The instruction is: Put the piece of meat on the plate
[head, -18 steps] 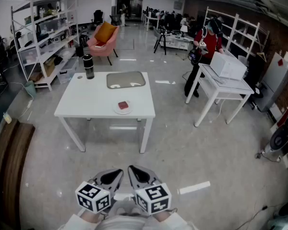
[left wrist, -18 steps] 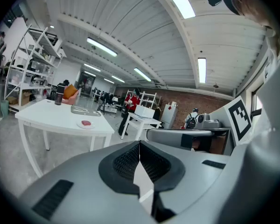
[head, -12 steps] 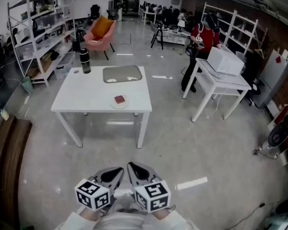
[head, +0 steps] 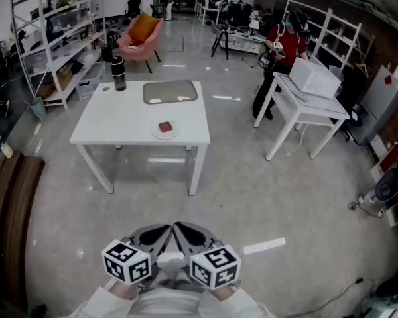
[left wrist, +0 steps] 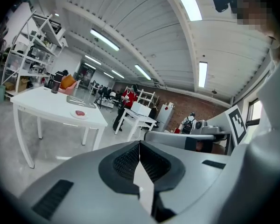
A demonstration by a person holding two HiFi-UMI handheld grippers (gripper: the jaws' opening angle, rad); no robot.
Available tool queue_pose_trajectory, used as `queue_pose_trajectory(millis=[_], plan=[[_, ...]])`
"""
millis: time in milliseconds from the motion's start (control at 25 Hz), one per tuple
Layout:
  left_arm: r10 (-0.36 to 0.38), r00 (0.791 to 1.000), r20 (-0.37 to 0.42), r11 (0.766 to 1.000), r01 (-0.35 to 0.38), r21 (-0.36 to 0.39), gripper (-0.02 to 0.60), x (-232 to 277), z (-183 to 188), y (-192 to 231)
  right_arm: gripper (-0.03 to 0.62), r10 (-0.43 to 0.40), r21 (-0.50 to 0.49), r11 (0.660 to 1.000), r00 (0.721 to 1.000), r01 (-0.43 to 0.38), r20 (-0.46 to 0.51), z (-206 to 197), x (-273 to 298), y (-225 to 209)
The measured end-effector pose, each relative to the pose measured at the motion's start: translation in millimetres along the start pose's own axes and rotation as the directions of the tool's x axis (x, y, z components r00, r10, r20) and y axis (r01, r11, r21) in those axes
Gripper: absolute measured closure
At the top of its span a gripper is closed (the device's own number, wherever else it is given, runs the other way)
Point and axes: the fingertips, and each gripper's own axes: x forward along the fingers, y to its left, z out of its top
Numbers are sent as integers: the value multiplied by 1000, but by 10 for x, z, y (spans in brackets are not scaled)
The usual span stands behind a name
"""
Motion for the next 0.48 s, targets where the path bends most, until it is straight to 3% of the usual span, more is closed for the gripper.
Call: queue_pose_trajectory(millis=[480], plan=[[77, 997, 32, 994, -74, -79, 572, 112, -198, 85, 579, -52, -28, 998, 998, 51, -19, -199, -201, -373]])
